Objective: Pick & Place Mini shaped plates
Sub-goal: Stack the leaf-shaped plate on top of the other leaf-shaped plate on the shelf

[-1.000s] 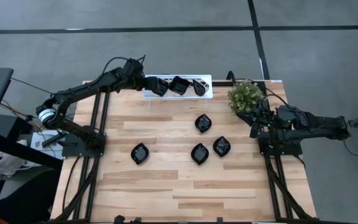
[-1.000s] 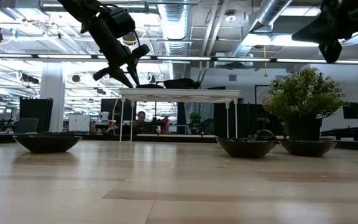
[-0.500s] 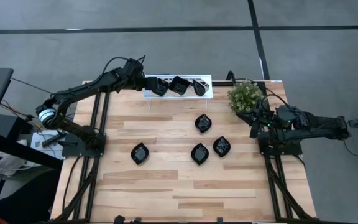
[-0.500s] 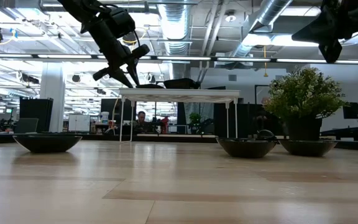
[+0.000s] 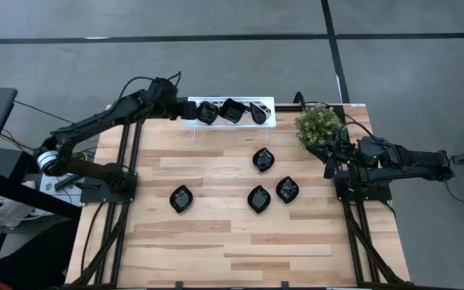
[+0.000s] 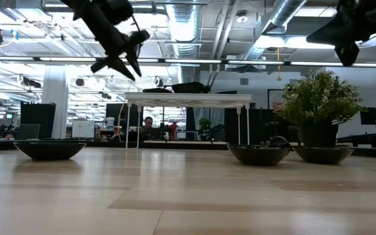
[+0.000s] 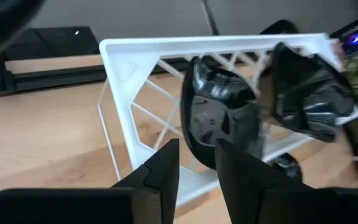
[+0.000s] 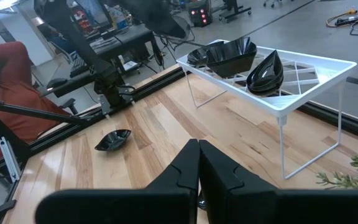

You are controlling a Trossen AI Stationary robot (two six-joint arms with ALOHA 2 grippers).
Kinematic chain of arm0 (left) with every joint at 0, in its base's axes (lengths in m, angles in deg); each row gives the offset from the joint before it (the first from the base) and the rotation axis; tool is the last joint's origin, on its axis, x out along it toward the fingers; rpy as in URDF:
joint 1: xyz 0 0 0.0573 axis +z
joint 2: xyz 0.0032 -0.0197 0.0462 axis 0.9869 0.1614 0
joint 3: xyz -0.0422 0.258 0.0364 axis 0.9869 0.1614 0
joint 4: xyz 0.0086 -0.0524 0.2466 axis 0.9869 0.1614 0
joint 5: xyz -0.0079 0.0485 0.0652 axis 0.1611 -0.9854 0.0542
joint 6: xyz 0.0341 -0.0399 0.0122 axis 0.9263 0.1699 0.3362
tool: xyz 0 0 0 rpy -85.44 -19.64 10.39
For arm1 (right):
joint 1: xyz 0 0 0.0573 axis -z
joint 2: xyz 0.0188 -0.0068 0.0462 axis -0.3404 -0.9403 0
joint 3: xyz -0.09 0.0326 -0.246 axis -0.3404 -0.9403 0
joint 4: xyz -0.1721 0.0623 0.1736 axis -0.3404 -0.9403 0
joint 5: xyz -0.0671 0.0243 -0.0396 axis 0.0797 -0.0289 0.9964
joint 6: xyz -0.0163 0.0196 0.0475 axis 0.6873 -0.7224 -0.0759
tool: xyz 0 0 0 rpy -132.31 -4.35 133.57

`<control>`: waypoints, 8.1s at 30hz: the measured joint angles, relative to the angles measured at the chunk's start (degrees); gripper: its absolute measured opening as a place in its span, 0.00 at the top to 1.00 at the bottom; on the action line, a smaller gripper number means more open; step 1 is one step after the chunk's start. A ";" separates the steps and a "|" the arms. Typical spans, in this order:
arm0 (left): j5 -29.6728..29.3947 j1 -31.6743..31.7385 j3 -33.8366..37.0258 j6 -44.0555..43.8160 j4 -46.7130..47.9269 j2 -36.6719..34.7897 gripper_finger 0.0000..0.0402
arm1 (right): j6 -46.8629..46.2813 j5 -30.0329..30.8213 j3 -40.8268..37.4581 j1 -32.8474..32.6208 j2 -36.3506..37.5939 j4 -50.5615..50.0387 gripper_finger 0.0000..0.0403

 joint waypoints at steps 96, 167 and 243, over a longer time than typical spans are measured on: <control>0.42 -51.31 39.87 -67.46 -0.86 -17.23 0.74 | 0.04 0.02 0.00 0.02 -0.01 -0.48 1.00; -13.08 -49.27 39.78 -65.80 -6.44 -21.00 0.97 | 0.00 0.02 0.00 0.02 0.01 -0.46 1.00; 2.31 1.08 8.05 -8.74 -21.01 3.52 0.99 | -0.07 0.09 0.00 0.09 0.00 -0.46 1.00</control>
